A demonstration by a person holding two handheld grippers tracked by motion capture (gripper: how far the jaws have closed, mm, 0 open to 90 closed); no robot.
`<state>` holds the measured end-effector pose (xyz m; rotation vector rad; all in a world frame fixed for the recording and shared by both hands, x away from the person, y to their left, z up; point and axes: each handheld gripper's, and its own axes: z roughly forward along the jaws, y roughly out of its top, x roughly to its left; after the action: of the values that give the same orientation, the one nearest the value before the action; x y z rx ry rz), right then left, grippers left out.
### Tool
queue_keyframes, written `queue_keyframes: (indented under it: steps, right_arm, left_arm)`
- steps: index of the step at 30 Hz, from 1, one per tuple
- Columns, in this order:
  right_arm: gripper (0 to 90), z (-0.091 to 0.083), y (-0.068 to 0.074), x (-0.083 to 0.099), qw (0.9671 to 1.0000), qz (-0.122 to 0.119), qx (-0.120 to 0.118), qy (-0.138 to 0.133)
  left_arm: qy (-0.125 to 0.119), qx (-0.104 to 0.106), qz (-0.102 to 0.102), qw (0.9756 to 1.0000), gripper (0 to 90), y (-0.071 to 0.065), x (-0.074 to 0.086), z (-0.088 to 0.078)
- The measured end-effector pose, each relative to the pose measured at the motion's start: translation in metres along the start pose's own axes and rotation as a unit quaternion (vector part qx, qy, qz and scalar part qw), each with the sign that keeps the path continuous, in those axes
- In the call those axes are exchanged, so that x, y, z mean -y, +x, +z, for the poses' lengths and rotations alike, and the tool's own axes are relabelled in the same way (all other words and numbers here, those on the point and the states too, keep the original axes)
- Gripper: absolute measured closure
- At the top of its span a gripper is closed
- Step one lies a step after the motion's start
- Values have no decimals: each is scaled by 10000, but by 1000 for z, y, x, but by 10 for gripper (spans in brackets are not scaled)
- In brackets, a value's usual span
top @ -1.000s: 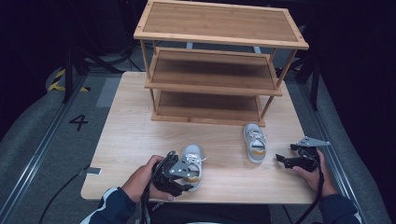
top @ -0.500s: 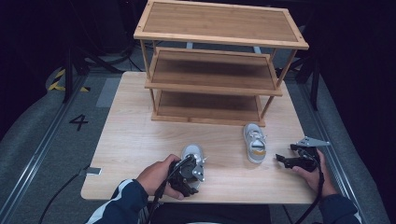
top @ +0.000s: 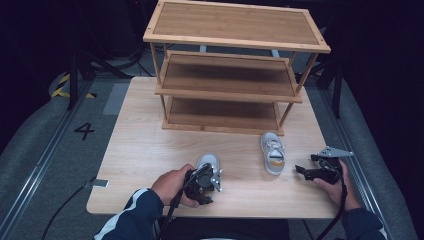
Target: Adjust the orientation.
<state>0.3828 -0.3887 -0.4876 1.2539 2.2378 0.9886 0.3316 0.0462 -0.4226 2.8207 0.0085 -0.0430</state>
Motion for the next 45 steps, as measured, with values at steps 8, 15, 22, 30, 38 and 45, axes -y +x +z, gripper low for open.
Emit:
queue_keyframes:
  steps: [8, 15, 22, 30, 38, 45]
  right_arm:
    - [149, 0, 0, 0, 10000, -1, 0, -1]
    - [149, 0, 0, 0, 10000, -2, 0, -1]
    - [148, 0, 0, 0, 10000, -1, -1, -1]
    - [149, 0, 0, 0, 10000, -2, 1, -2]
    - [149, -1, 0, 0, 10000, 5, -15, -3]
    - [149, -1, 0, 0, 10000, -5, -19, -5]
  left_arm:
    - [30, -144, 36, 9999, 678, 22, -8, -12]
    - [-8, -295, 20, 9996, 678, 58, -18, -27]
    - [-7, -358, 8, 9994, 677, 108, -31, -35]
    - [110, -440, -96, 9989, 676, 163, -43, -25]
    - [156, -519, -340, 9980, 623, 193, -38, -11]
    - [-399, -779, -592, 9944, 538, 191, -29, -15]
